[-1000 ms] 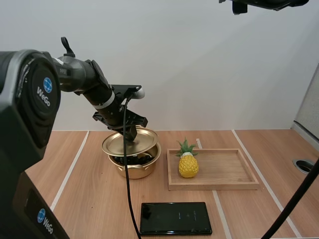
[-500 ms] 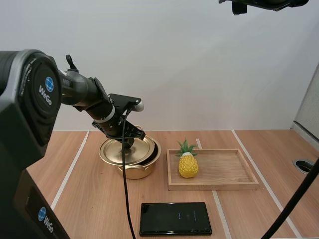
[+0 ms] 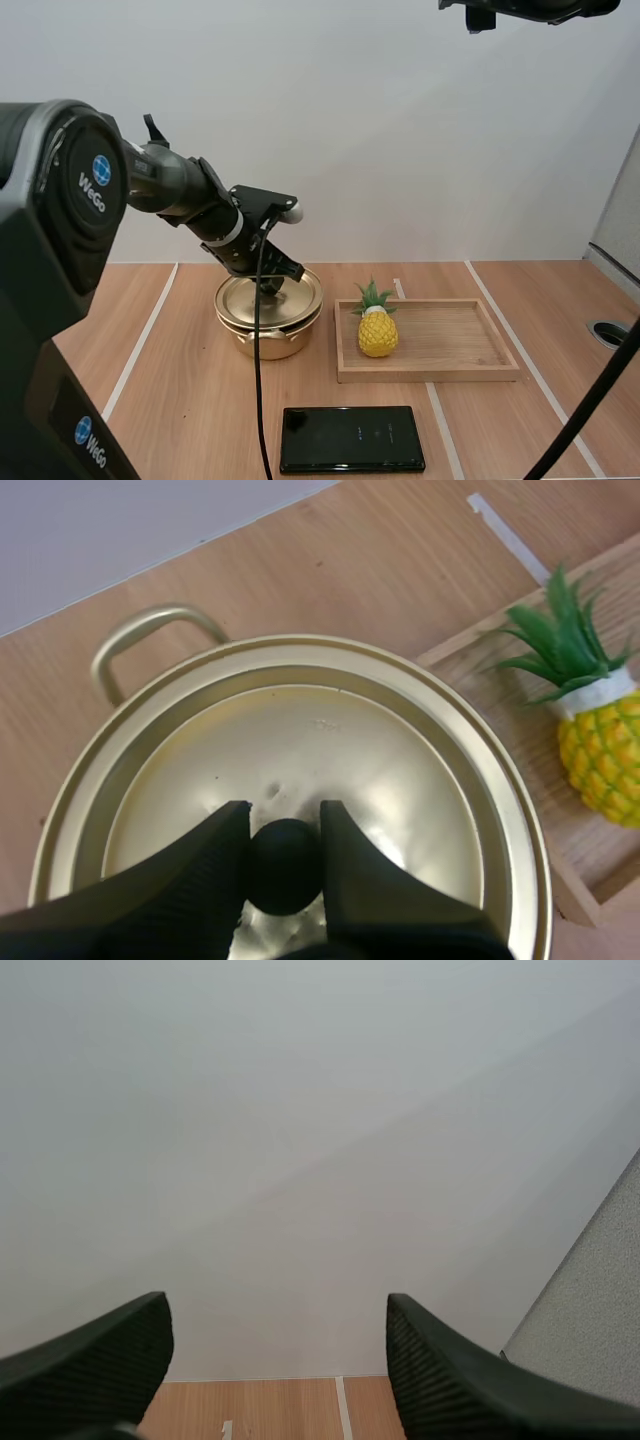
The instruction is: Open the pot, put the grape inside, and close it
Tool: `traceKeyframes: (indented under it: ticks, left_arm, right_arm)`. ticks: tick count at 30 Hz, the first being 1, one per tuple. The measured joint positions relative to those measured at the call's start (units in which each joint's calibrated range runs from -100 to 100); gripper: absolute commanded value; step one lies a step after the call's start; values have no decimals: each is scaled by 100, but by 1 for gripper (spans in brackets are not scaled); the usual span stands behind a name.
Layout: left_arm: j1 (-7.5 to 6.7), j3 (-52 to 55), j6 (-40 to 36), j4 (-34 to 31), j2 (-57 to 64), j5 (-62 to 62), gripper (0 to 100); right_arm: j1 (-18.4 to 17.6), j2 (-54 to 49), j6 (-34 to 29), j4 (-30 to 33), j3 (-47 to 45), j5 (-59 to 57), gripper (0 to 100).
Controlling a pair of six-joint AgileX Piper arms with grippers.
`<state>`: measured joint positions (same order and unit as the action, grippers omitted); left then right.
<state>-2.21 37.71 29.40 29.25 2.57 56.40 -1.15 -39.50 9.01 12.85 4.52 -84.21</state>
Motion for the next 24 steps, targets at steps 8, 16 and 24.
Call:
traceKeyframes:
  ticks: [8,16,24]
  left_arm:
    - [-138,104,-52,-283,0,-416,0]
    - [-145,168,-488,-992,0,-733,0]
    - [-145,215,-533,-1016,12,-800,0]
  right_arm:
    - [0,0,0,10,0,0,100]
    - [0,0,0,10,0,0,100]
    - [0,0,0,10,0,0,100]
